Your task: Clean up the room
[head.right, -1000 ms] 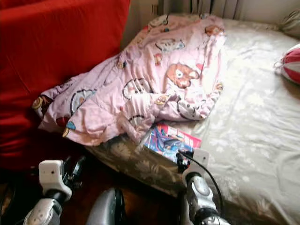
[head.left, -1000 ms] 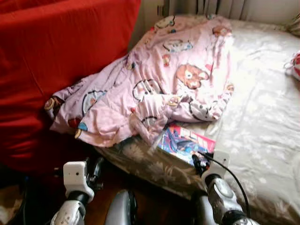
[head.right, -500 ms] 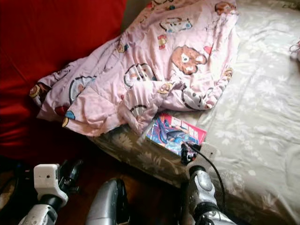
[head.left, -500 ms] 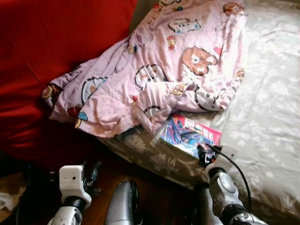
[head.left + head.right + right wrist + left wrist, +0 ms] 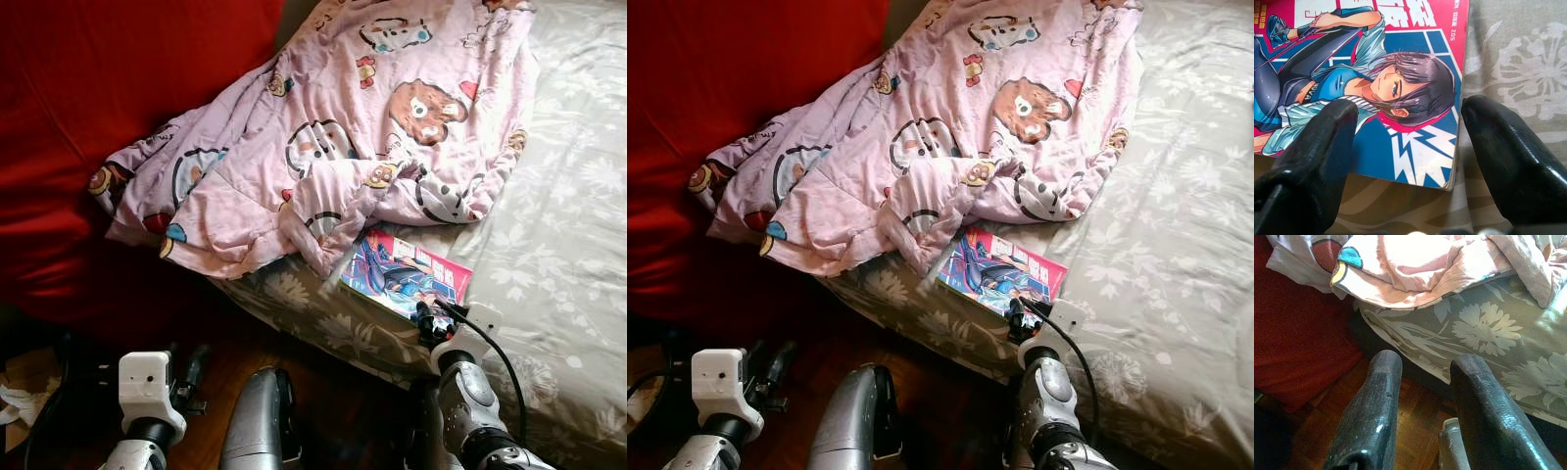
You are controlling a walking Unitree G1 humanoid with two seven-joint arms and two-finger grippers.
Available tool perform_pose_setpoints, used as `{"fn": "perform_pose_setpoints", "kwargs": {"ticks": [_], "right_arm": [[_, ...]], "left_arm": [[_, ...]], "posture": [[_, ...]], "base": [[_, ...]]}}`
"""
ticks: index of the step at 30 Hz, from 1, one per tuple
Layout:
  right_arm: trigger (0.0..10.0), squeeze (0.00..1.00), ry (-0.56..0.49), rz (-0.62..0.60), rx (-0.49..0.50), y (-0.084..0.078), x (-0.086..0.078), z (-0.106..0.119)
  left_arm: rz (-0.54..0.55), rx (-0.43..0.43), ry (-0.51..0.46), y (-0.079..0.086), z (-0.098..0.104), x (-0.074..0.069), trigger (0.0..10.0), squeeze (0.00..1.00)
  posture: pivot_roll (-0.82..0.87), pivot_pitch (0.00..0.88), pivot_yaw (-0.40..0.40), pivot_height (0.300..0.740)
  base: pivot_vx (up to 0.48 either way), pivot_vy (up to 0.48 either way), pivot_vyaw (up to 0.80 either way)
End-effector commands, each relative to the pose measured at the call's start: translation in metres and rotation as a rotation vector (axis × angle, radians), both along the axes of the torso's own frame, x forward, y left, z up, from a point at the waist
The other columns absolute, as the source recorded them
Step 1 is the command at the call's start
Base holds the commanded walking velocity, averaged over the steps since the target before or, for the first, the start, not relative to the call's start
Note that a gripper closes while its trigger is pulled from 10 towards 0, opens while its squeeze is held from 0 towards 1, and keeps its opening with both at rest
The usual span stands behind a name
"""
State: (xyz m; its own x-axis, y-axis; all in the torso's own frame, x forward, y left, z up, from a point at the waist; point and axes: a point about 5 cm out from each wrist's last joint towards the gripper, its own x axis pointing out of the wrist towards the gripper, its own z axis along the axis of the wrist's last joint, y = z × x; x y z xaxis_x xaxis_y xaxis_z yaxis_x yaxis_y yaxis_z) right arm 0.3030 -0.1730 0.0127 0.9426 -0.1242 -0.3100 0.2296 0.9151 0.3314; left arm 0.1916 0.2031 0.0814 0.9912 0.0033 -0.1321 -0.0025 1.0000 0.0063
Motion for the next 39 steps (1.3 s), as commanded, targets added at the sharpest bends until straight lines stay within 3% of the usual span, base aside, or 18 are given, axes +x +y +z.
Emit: {"fn": "perform_pose_setpoints", "kwargs": {"ticks": [1,8,16,21,26,32,39], "right_arm": [[10.0,0.00,0.022,-0.014,0.023,0.003,-0.006,-0.007],[10.0,0.00,0.022,-0.029,0.075,0.003,-0.004,-0.006],[10.0,0.00,0.029,-0.051,0.303,0.004,-0.006,-0.012],[10.0,0.00,0.030,-0.063,0.391,0.002,-0.010,-0.016],[10.0,0.00,0.041,-0.117,0.537,-0.003,-0.020,-0.026],[10.0,0.00,0.044,-0.164,0.601,-0.009,-0.028,-0.032],[10.0,0.00,0.016,-0.072,0.728,0.006,-0.028,-0.032]], "left_arm": [[0.001,0.025,0.024,0.004,0.000,-0.005,10.0,0.00],[-0.004,0.040,0.028,0.005,0.002,-0.007,10.0,0.00],[-0.018,0.058,0.035,0.005,0.005,-0.011,10.0,0.00],[-0.020,0.064,0.037,0.006,0.006,-0.013,10.0,0.00],[-0.025,0.069,0.048,0.006,0.006,-0.017,10.0,0.00],[-0.028,0.075,0.049,0.006,0.008,-0.019,10.0,0.00],[-0.024,0.083,0.055,0.007,0.008,-0.021,10.0,0.00]], "posture": [[0.24,0.265,0.113,0.589],[0.26,0.269,0.120,0.589],[0.27,0.275,0.130,0.589],[0.28,0.279,0.135,0.589],[0.29,0.289,0.139,0.589],[0.30,0.295,0.143,0.589],[0.30,0.297,0.146,0.589]], "base": [[0.000,0.000,0.00],[0.000,0.000,0.00],[0.000,0.000,0.00],[0.000,0.000,0.00],[0.000,0.000,0.00],[0.000,0.000,0.00],[0.000,0.000,0.00]]}}
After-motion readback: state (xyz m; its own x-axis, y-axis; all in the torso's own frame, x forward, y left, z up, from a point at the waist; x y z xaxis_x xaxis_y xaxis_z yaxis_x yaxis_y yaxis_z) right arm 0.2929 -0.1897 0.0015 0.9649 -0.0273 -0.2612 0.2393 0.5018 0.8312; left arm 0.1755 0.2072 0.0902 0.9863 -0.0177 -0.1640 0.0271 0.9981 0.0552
